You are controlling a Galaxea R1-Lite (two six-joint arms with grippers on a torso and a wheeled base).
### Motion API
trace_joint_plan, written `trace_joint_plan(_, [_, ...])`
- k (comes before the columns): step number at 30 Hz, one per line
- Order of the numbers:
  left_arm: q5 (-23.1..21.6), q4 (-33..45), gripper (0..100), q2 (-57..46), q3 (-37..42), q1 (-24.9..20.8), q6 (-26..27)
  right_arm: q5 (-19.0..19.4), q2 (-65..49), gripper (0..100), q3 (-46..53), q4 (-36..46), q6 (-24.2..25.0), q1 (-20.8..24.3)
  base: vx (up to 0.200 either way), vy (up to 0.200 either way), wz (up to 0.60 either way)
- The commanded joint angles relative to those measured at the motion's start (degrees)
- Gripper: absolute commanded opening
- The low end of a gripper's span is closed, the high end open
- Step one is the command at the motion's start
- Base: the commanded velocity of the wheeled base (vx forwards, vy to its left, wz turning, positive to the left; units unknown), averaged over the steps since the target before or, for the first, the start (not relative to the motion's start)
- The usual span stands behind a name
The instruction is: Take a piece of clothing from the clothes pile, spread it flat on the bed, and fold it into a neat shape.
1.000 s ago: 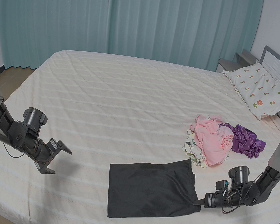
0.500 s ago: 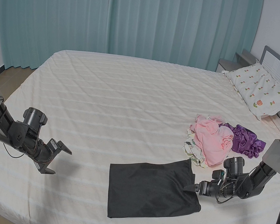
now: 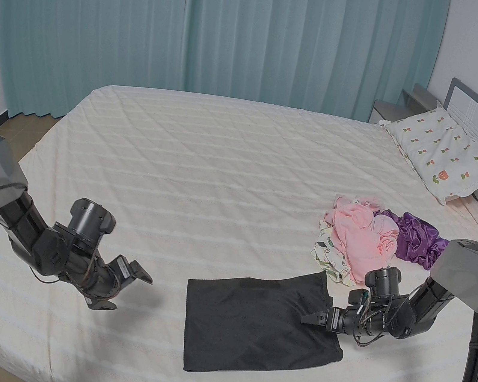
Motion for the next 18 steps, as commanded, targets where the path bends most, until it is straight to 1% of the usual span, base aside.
trace_joint_plan(1, [6.89,-6.19,100,7.97,-0.94,-7.99,6.11,0.03,-4.53,100,6.27,-3.0,3.95,-1.6,0.0,0.0,0.0])
trace_joint_plan(2, [7.59,-7.68,100,8.85,-1.02,-8.43,8.05,0.03,-4.62,100,7.15,-4.41,4.39,-1.69,0.0,0.0,0.0])
trace_joint_plan(4, [7.59,-10.58,100,10.34,-1.2,-9.13,12.44,-0.05,-4.44,100,9.26,-7.75,5.44,-1.78,0.0,0.0,0.0])
trace_joint_plan(5, [7.59,-11.11,100,10.78,-1.29,-9.4,13.5,-0.05,-4.44,100,9.87,-8.71,5.79,-1.78,0.0,0.0,0.0])
trace_joint_plan(6, [7.59,-12.34,100,11.92,-1.73,-10.28,15.69,0.12,-4.44,100,11.36,-11.44,6.32,-1.69,0.0,0.0,0.0])
trace_joint_plan(11, [7.5,-13.84,100,14.91,-4.28,-12.03,21.23,0.12,-2.95,100,15.85,-19.79,7.37,-1.07,0.0,0.0,0.0])
trace_joint_plan(12, [7.5,-13.84,100,15.0,-4.45,-12.03,21.58,0.12,-2.95,100,15.94,-20.14,7.46,-0.99,0.0,0.0,0.0])
trace_joint_plan(13, [7.5,-13.84,100,15.09,-4.98,-12.03,23.08,0.12,-2.68,100,16.99,-22.69,7.55,-0.99,0.0,0.0,0.0])
trace_joint_plan(14, [7.24,-13.84,100,15.0,-5.15,-12.12,23.43,0.12,-2.51,100,17.34,-23.74,7.55,-0.99,0.0,0.0,0.0])
trace_joint_plan(18, [5.74,-14.01,100,16.14,-7.09,-13.18,23.69,0.12,-1.98,100,18.04,-24.89,7.46,-0.64,0.0,0.0,0.0])
